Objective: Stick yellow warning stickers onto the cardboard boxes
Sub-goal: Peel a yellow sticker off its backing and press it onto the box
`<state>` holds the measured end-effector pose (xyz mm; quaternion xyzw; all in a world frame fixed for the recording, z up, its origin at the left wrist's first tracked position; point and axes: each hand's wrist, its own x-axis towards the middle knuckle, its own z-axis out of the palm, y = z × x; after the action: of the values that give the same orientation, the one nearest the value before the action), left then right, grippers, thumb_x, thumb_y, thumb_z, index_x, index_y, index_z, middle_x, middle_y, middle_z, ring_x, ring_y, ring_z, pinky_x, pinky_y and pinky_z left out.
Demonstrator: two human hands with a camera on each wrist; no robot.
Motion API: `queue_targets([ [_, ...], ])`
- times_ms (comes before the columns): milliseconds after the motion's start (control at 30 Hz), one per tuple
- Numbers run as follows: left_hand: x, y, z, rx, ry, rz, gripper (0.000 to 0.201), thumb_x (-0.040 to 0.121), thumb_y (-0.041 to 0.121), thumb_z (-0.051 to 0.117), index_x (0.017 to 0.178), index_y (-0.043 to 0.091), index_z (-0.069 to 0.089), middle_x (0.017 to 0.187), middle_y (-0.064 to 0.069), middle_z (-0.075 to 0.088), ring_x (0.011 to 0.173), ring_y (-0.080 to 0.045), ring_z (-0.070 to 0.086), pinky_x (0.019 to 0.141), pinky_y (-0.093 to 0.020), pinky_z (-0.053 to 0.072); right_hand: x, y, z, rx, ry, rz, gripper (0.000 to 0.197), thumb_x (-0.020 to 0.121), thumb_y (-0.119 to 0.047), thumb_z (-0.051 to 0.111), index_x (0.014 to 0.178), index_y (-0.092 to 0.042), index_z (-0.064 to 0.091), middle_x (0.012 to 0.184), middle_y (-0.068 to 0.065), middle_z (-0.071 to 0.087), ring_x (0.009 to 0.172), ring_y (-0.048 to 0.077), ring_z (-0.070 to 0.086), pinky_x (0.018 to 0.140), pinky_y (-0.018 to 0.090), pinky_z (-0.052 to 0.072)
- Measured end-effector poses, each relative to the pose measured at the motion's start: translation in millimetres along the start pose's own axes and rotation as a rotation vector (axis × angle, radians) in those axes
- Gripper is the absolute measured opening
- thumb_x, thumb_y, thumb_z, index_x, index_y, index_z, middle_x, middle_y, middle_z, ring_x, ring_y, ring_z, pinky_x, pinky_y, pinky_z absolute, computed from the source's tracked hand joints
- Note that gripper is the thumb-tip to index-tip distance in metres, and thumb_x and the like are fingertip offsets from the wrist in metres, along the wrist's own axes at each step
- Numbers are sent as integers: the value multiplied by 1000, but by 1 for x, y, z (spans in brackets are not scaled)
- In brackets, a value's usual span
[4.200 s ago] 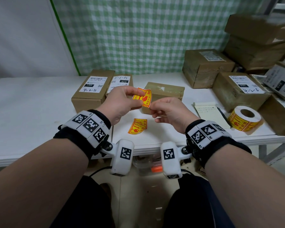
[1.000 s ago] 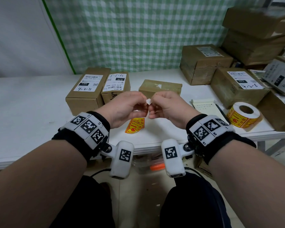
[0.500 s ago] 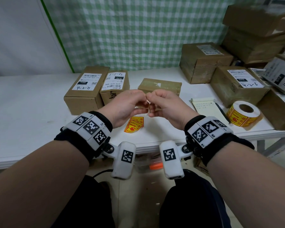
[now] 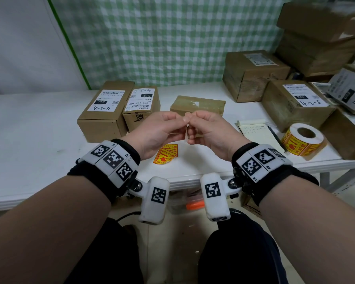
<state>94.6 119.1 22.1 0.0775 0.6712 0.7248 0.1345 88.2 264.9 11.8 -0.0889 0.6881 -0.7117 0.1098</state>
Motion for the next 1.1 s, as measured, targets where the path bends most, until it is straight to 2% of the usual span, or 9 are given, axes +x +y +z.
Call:
queue_targets([
  [100, 0, 0, -1, -44, -6, 5, 16, 91, 7, 53, 76, 3, 57, 64, 1, 67, 63, -5, 65, 65, -13, 53, 0, 1, 0, 28, 3, 8, 26, 93, -21, 55, 68, -15, 50, 58, -1, 47, 54, 11, 46, 57, 22, 49],
  [167, 0, 1, -1, -79, -22, 9, 14, 90, 3, 53, 76, 3, 57, 71, -5, 65, 68, -10, 65, 74, -18, 56, 0, 1, 0, 56, -3, 14, 27, 94, -20, 53, 68, -14, 49, 57, -1, 47, 53, 12, 46, 58, 22, 48],
  [267, 0, 2, -3, -101, -40, 4, 15, 90, 0, 51, 76, 5, 56, 79, -10, 61, 75, -15, 64, 86, -24, 53, 0, -1, 0, 83, -21, 21, 27, 95, -19, 51, 68, -14, 48, 56, -1, 47, 52, 10, 47, 57, 21, 49],
  [533, 0, -1, -8, -139, -32, -37, 13, 89, -2, 50, 78, 3, 56, 83, -12, 58, 85, -20, 59, 89, -26, 50, 1, 2, 4, 158, -36, 45, 28, 96, -16, 49, 68, -13, 49, 47, -6, 48, 48, 7, 47, 55, 19, 47],
  [733, 0, -2, -13, -221, 13, -45, 19, 89, -5, 47, 74, 3, 55, 66, -6, 57, 73, -15, 58, 78, -22, 56, 0, 0, 2, 283, -40, 69, 21, 95, -15, 49, 74, -10, 51, 51, -1, 50, 49, 10, 51, 55, 21, 51],
  [967, -1, 2, -14, -342, 39, -52, 21, 89, -7, 43, 71, 1, 52, 67, -10, 54, 65, -14, 63, 63, -20, 56, 0, -1, 3, 407, -59, 78, 19, 95, -14, 48, 78, -8, 53, 53, 1, 53, 53, 12, 52, 58, 24, 54],
  [1100, -1, 3, -13, -342, 49, -41, 22, 89, -7, 43, 70, 1, 51, 71, -12, 49, 65, -16, 63, 60, -19, 55, 0, 0, 4, 416, -48, 82, 18, 95, -13, 49, 79, -7, 54, 55, 2, 52, 55, 14, 51, 59, 25, 55],
])
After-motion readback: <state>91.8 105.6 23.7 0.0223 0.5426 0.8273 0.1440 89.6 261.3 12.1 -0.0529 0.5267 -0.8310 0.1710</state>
